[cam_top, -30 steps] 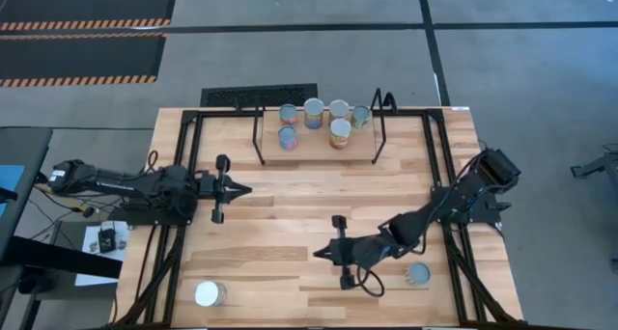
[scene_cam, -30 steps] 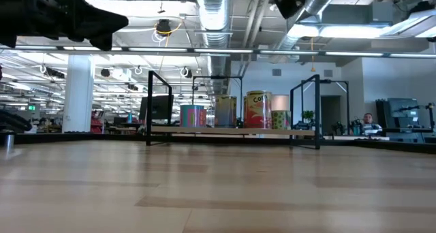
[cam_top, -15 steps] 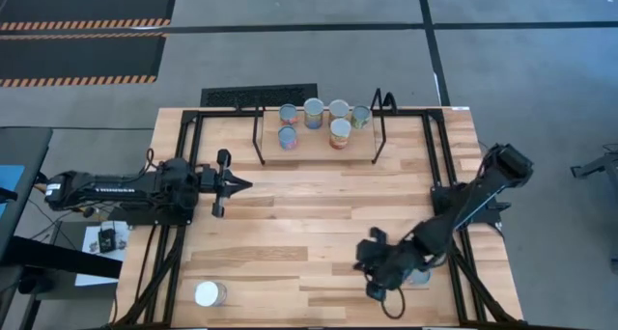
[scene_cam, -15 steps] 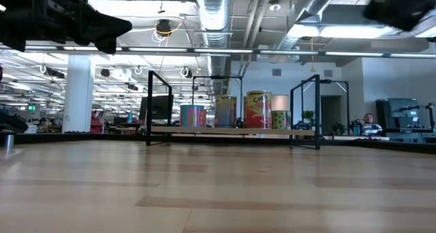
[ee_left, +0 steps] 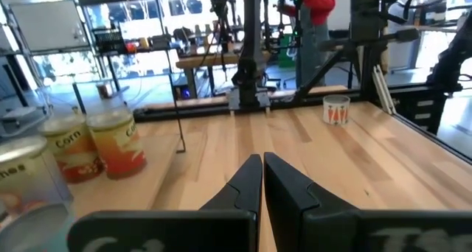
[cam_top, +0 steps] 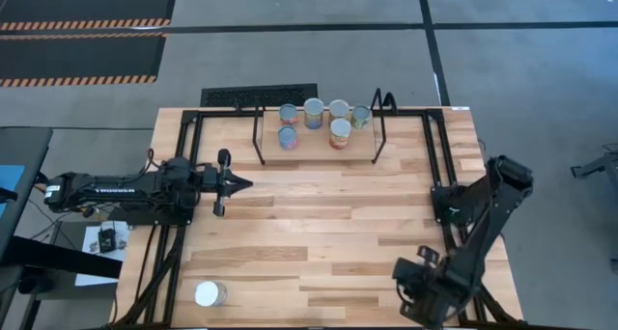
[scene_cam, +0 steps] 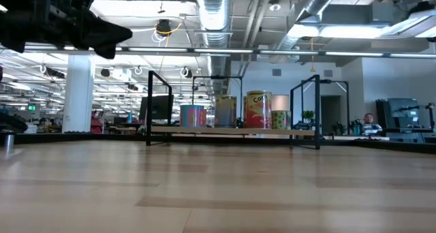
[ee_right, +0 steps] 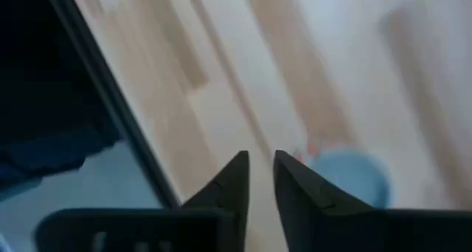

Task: Pick and place cans onto a shelf
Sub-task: Put the canned carrots on the shelf aligned with the canned peas

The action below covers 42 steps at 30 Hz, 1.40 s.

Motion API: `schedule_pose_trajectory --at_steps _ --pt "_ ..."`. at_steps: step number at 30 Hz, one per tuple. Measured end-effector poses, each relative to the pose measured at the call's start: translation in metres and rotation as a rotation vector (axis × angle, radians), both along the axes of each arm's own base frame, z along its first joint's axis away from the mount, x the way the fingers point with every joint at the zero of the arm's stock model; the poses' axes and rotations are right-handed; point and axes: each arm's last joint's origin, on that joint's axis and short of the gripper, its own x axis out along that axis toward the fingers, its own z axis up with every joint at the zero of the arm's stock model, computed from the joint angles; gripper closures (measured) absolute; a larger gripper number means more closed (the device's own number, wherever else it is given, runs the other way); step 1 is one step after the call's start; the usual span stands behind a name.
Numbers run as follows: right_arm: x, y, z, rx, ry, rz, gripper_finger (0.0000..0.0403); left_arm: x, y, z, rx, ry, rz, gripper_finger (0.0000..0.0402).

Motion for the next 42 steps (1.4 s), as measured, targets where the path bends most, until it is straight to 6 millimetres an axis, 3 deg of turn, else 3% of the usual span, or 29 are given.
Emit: schedule_pose_trajectory --at_steps 7,14,25,34,42 --pt "-0.012 0.019 -0.028 -0.003 0.211 0.04 0.0249 0.0 0.0 -0.005 -0.019 0.049 0.0 0.0395" --pt "-0.018 0.026 -0.054 -0.1 0.359 0.105 0.0237 0.0 0.0 -0.008 -0.041 0.079 0.003 0.0395" --pt "-0.018 0.02 -0.057 -0.186 0.379 0.112 0.026 -0.001 0.0 -0.01 -0.051 0.108 0.008 0.0395" --pt "-0.018 0.017 -0.052 -0.245 0.362 0.129 0.0252 -0.001 0.0 -0.01 -0.051 0.108 0.01 0.0395" --pt "-0.011 0.01 -0.067 -0.237 0.353 0.18 0.0259 -0.001 0.0 -0.011 -0.053 0.112 0.011 0.0395"
